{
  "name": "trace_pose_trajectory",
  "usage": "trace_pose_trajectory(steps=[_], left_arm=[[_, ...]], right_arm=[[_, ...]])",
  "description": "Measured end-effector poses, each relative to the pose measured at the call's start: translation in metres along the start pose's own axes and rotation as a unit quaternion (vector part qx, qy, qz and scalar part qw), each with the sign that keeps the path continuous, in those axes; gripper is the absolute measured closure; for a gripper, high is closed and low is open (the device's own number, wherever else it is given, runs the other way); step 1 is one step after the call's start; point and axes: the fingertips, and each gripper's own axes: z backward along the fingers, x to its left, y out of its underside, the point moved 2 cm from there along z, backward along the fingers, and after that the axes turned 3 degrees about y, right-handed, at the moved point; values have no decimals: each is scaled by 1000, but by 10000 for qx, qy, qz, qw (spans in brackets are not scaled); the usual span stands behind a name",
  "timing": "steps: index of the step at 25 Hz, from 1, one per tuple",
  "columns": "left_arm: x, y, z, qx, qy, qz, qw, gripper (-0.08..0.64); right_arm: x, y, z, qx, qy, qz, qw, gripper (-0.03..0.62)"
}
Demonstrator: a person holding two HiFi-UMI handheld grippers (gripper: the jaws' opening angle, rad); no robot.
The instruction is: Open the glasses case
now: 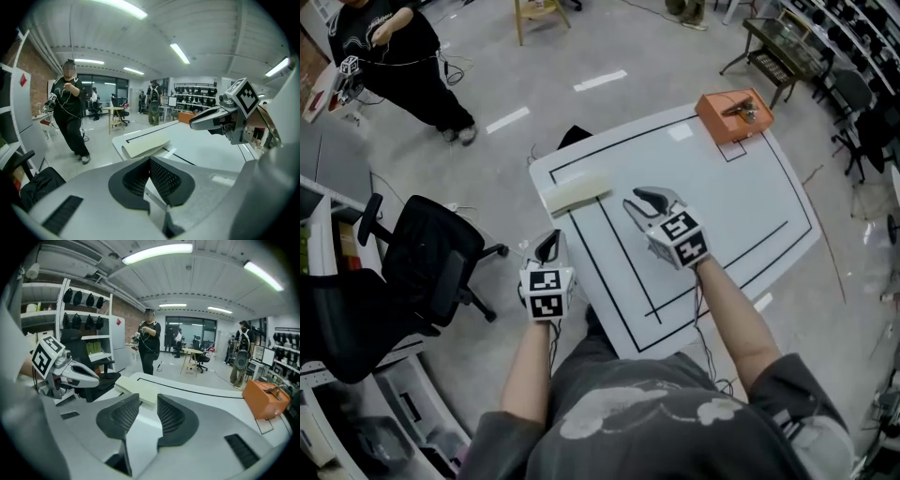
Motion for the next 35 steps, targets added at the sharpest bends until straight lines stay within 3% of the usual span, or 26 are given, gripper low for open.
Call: trace_pose_trajectory(steps=[2,7,12,16,21,30,35], left_arm=[[10,5,-15,107,-49,37,9999,560],[26,10,-39,285,-159,118,9994,560],[27,10,-55,354,-121,37,9993,560],[28,9,-60,361,-98,4,9993,560],[32,9,-64,349,-66,18,9994,560],[31,9,-63,342,-47,90,9994,560],[32,8,-63,351,-31,101,9993,560]], right_arm=[[1,0,-20,197,-217,262,9992,418],[-1,0,-61,612,-668,978,9911,314],[1,1,-92,905,-1022,1804,9741,296],[7,7,-105,1056,-1265,2197,9616,270],[8,8,-116,1220,-1178,2647,9493,298],[6,3,-115,1422,-1470,2435,9481,314],[1,-25,-113,1090,-1383,2034,9631,389]])
